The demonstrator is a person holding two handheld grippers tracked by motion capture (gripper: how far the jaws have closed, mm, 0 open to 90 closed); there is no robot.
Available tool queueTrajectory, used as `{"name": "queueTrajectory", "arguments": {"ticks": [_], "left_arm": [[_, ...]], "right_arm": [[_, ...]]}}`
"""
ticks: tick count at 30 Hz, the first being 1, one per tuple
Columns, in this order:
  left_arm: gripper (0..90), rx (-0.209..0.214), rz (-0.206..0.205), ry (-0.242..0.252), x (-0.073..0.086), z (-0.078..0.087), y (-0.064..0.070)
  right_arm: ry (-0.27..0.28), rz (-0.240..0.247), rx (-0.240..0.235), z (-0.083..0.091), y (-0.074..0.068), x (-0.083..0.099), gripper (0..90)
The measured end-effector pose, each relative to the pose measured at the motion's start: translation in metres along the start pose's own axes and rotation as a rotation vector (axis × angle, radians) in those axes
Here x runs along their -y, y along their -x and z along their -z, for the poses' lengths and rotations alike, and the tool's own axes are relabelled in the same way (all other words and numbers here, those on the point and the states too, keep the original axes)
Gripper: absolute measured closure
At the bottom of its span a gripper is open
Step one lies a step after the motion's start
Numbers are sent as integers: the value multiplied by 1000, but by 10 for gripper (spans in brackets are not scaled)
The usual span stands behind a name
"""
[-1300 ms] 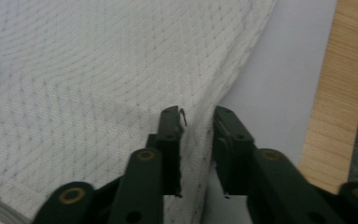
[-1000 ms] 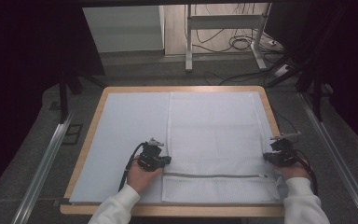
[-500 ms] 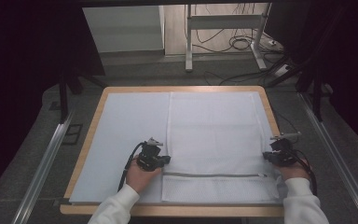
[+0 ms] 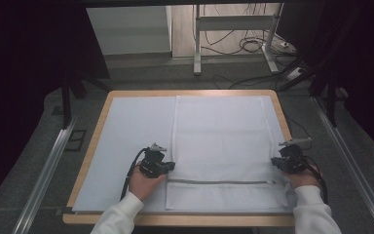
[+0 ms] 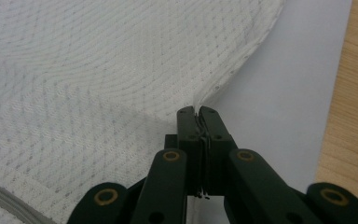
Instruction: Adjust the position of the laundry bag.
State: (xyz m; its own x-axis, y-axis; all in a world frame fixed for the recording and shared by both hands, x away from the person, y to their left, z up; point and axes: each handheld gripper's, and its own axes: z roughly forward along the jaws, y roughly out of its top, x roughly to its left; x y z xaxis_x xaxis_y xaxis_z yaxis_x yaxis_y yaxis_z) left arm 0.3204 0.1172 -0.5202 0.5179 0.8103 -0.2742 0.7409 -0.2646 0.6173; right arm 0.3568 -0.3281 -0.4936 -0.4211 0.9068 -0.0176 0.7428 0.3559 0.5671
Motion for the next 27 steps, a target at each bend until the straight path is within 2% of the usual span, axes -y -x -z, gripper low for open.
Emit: {"name": "queueTrajectory", "arguments": {"ticks": [13,27], "left_arm": [[900,-1,16,15,4,10,-11],[900,-9,30,22,9,18,-20]], "right_arm": [[10,17,-24,-2,-9,-3,871],[17,47,-24,-5,-23,-8,871]]}}
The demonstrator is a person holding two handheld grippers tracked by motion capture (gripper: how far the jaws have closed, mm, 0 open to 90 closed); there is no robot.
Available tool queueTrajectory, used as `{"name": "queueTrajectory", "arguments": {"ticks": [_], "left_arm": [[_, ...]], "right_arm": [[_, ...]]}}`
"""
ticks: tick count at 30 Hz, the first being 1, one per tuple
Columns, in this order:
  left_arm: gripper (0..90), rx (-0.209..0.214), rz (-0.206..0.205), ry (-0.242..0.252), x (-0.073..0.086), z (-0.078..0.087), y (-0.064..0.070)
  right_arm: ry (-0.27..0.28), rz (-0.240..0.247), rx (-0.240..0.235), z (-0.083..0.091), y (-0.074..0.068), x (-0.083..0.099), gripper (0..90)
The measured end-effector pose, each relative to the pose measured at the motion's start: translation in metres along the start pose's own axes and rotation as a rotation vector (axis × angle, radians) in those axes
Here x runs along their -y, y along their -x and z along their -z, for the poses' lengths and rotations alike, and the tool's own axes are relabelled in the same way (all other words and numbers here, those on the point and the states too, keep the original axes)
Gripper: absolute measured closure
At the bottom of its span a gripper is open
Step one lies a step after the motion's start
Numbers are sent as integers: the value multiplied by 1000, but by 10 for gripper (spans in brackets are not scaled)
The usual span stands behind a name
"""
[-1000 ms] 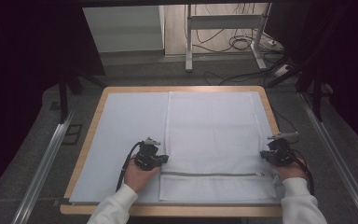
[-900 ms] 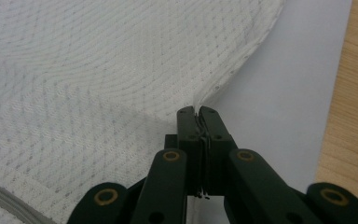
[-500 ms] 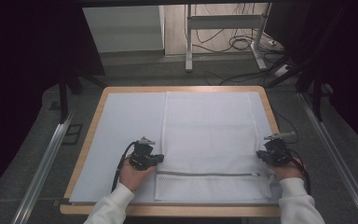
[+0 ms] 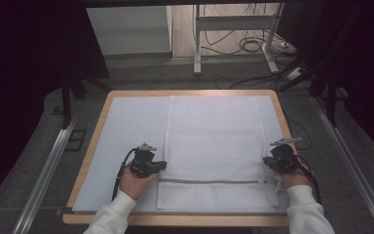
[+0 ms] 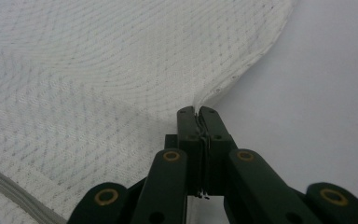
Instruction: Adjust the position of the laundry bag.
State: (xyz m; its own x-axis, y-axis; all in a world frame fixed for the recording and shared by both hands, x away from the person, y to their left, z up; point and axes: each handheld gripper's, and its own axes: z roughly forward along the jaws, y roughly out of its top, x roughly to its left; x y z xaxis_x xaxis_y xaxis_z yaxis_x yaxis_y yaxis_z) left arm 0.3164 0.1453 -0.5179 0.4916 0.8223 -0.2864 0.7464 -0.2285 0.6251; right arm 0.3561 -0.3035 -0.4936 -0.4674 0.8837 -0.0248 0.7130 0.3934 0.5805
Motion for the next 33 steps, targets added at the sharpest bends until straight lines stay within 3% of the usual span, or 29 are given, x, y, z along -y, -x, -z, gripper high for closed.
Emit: {"name": "queueTrajectory", "arguments": {"ticks": [17,24,33], "left_arm": [[900,-5,18,7,5,10,-12],[900,-9,37,15,9,19,-23],[900,-16,41,15,11,22,-28]], "right_arm": [[19,14,-15,-2,-9,-5,871],[30,29,-34,-7,-19,-11,871],[28,47,-29,-10,-27,-14,871]]}}
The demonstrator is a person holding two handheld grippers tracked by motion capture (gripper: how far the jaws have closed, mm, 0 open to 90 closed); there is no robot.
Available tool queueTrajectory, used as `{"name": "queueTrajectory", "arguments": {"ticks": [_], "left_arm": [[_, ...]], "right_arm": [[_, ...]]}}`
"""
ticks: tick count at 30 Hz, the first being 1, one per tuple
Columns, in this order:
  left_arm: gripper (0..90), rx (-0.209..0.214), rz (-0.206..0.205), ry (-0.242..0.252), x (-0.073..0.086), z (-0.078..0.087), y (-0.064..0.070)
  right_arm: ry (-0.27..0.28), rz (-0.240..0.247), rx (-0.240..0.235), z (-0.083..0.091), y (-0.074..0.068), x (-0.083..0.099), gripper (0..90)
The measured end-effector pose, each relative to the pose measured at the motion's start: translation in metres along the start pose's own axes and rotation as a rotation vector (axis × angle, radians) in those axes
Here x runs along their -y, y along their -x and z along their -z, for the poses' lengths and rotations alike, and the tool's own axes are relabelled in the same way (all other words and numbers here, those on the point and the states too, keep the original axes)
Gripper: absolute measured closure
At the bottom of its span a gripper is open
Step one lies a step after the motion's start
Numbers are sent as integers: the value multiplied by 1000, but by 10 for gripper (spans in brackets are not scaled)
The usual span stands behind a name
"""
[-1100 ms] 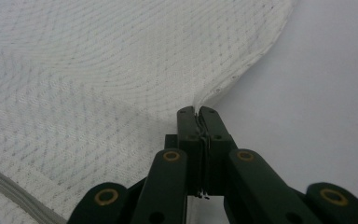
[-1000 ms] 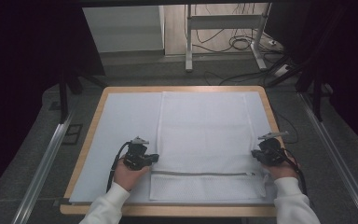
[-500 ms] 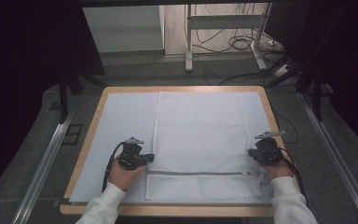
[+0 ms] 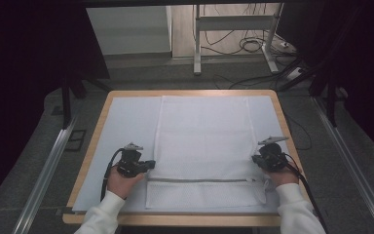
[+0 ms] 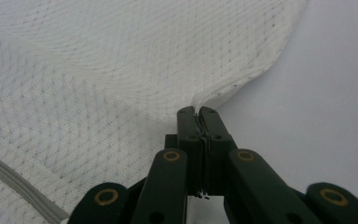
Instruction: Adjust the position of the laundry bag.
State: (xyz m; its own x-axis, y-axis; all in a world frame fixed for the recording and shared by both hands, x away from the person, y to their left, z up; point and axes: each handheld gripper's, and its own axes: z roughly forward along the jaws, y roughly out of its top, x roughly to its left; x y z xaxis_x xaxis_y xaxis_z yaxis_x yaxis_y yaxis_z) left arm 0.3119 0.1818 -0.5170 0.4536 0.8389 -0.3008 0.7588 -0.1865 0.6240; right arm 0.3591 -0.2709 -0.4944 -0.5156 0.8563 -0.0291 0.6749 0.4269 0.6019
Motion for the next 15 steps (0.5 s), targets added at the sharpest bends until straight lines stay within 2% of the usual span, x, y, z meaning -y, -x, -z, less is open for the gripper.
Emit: {"name": "queueTrajectory", "arguments": {"ticks": [5,15], "left_arm": [[900,-5,6,3,3,5,-7],[900,-18,26,14,7,13,-17]], "right_arm": [[14,-19,-21,-1,-3,-1,871],[24,-13,-43,-6,-10,-5,871]]}}
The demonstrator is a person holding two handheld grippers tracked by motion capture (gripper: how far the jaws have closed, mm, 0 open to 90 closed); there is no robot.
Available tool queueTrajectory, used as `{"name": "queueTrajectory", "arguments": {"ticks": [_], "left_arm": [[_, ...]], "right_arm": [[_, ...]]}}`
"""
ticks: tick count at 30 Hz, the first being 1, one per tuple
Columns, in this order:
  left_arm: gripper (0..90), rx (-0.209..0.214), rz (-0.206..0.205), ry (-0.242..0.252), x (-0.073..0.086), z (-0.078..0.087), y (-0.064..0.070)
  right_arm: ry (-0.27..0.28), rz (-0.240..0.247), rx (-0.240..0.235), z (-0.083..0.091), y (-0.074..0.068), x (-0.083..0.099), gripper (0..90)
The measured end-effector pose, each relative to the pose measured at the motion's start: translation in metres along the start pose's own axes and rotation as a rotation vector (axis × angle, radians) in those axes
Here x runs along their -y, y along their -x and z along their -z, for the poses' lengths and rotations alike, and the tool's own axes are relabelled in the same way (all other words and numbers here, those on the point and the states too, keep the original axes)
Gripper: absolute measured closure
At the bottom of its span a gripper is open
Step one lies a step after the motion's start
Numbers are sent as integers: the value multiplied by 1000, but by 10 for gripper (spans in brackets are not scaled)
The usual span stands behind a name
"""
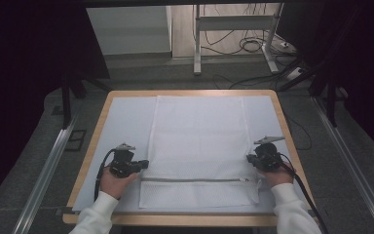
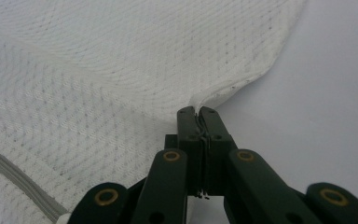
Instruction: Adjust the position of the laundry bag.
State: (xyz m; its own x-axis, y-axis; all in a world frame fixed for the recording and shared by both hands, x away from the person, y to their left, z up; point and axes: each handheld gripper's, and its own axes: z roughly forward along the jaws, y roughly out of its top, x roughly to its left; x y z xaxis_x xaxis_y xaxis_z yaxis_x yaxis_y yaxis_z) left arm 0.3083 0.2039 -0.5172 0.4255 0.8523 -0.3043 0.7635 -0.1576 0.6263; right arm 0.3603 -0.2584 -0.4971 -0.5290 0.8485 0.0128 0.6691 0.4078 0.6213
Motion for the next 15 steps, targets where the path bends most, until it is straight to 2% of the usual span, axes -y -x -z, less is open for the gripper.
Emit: {"name": "queueTrajectory", "arguments": {"ticks": [3,10,13,15], "left_arm": [[900,-4,6,3,2,3,-3],[900,-11,21,7,6,8,-11],[900,-27,21,6,7,10,-14],[900,-35,35,9,9,12,-19]], "right_arm": [[8,-15,-25,0,-2,-1,871],[12,-22,-49,-2,-7,-1,871],[13,6,-41,-3,-14,-4,871],[15,26,-46,-4,-21,-7,871]]}}
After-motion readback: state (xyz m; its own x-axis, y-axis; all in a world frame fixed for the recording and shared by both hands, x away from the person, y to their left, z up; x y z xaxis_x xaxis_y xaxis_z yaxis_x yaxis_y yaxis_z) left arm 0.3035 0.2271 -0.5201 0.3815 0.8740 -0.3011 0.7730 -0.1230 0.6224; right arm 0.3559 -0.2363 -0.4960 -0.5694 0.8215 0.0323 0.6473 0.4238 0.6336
